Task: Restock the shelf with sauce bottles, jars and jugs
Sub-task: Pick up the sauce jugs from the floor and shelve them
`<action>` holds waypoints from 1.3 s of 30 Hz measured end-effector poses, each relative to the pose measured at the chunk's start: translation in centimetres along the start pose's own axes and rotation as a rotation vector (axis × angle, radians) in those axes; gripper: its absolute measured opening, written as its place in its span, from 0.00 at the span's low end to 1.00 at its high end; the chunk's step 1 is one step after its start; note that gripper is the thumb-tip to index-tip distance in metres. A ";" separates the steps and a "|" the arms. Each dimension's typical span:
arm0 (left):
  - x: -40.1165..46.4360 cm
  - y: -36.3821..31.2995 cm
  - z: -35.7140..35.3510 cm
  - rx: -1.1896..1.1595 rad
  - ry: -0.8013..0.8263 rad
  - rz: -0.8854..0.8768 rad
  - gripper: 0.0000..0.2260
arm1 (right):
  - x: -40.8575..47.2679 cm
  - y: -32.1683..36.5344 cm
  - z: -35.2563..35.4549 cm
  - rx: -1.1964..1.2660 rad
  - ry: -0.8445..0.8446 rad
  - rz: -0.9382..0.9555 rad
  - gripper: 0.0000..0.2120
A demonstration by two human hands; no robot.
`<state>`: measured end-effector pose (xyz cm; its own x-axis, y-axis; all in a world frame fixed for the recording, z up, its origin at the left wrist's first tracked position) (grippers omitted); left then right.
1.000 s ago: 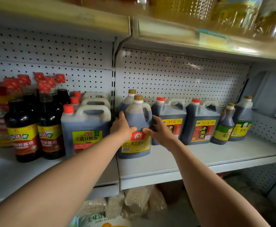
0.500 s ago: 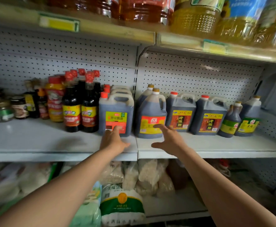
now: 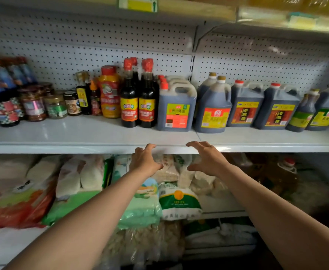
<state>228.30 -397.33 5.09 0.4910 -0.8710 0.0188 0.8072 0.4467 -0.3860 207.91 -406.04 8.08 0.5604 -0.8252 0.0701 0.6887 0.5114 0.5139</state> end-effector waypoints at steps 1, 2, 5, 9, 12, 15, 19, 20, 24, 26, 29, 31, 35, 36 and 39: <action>-0.1 1.4 0.0 0.010 0.008 0.004 0.33 | 0.0 0.9 -1.0 0.002 0.013 -0.011 0.41; -0.2 3.0 0.0 0.025 0.013 0.007 0.33 | 0.0 1.7 -2.1 0.001 0.028 -0.022 0.41; -0.5 7.6 -0.2 0.080 0.017 0.001 0.33 | 0.1 4.3 -6.0 -0.030 0.068 -0.049 0.43; -1.4 13.5 -2.0 0.079 0.079 0.037 0.28 | -0.5 6.5 -11.7 -0.037 0.139 -0.087 0.42; -2.6 17.0 -4.2 0.083 0.127 0.072 0.28 | -1.2 6.8 -16.1 -0.029 0.221 -0.112 0.42; -3.7 19.7 -6.9 0.081 0.182 0.126 0.29 | -1.7 6.1 -20.0 -0.027 0.288 -0.133 0.42; -4.2 22.6 -11.6 0.110 0.226 0.171 0.30 | -1.8 4.0 -25.5 0.020 0.366 -0.169 0.41; -4.3 23.4 -13.1 0.116 0.243 0.186 0.29 | -2.0 3.1 -27.2 0.029 0.386 -0.179 0.41; -5.1 26.4 -20.9 0.101 0.331 0.224 0.29 | -3.8 -1.5 -35.0 0.105 0.474 -0.240 0.39; -5.8 28.2 -25.6 0.096 0.383 0.248 0.29 | -5.1 -4.4 -39.1 0.131 0.524 -0.282 0.38; -7.1 30.7 -32.5 0.058 0.454 0.304 0.31 | -7.0 -9.3 -45.4 0.184 0.575 -0.346 0.36; -8.0 32.5 -37.6 0.009 0.504 0.347 0.30 | -8.3 -12.7 -49.7 0.223 0.590 -0.399 0.35; -9.2 35.8 -47.6 -0.055 0.568 0.408 0.29 | -10.3 -19.7 -58.8 0.326 0.558 -0.555 0.33; -9.2 36.4 -49.9 -0.069 0.575 0.414 0.29 | -10.5 -21.2 -60.9 0.362 0.535 -0.584 0.32; -8.5 38.1 -56.3 -0.142 0.570 0.409 0.27 | -10.2 -25.5 -67.1 0.494 0.430 -0.676 0.29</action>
<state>236.45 -384.45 -61.74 0.4664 -0.6280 -0.6230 0.5255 0.7632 -0.3759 215.47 -394.56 -63.08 0.3026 -0.7005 -0.6463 0.7123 -0.2844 0.6417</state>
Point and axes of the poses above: each hand's wrist, its own x-axis towards the middle knuckle, its own z-axis out of the back of the hand, y = z × x, the point moved 5 cm from there along x, towards the middle knuckle, and after that the axes turned 14 degrees about x, right-handed, at the moved point
